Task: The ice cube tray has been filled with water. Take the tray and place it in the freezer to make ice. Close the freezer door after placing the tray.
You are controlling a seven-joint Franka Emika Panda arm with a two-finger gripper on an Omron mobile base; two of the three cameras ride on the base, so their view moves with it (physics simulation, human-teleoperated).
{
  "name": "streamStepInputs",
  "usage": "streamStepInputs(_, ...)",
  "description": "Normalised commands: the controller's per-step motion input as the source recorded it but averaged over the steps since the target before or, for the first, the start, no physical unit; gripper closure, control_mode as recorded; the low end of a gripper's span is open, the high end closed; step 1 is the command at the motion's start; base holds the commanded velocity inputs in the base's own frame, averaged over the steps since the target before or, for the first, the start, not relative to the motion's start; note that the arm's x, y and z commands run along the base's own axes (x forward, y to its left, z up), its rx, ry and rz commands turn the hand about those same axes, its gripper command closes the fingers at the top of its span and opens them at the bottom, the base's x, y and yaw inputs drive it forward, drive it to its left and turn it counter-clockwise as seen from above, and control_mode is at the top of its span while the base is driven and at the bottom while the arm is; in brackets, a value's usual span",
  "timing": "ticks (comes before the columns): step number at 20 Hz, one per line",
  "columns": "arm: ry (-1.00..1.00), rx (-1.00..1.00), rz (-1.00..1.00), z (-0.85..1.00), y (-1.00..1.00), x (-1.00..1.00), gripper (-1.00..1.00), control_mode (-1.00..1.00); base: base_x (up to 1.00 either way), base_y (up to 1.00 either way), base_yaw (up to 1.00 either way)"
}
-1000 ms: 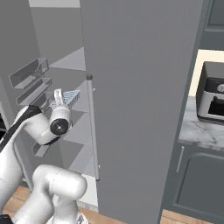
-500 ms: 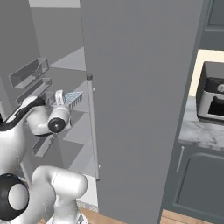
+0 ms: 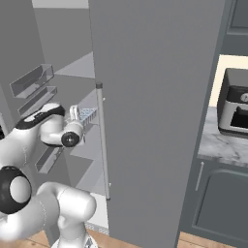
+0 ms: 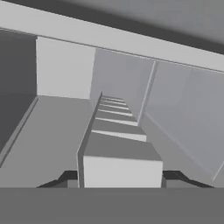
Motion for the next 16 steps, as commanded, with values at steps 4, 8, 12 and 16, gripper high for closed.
streamStepInputs(4,0.11,0.00,0.00,-0.20,-0.06,0.38,1.00,-1.00,0.00,0.00,0.00)
streamStepInputs(8,0.11,0.00,0.00,-0.22,0.00,0.46,1.00,-1.00,0.00,0.00,0.00)
streamStepInputs(12,0.32,-0.02,0.00,-0.22,0.01,0.55,1.00,-1.00,0.00,0.00,0.00)
streamStepInputs(16,0.29,-0.06,0.00,-0.25,0.08,0.62,1.00,-1.00,0.00,0.00,0.00)
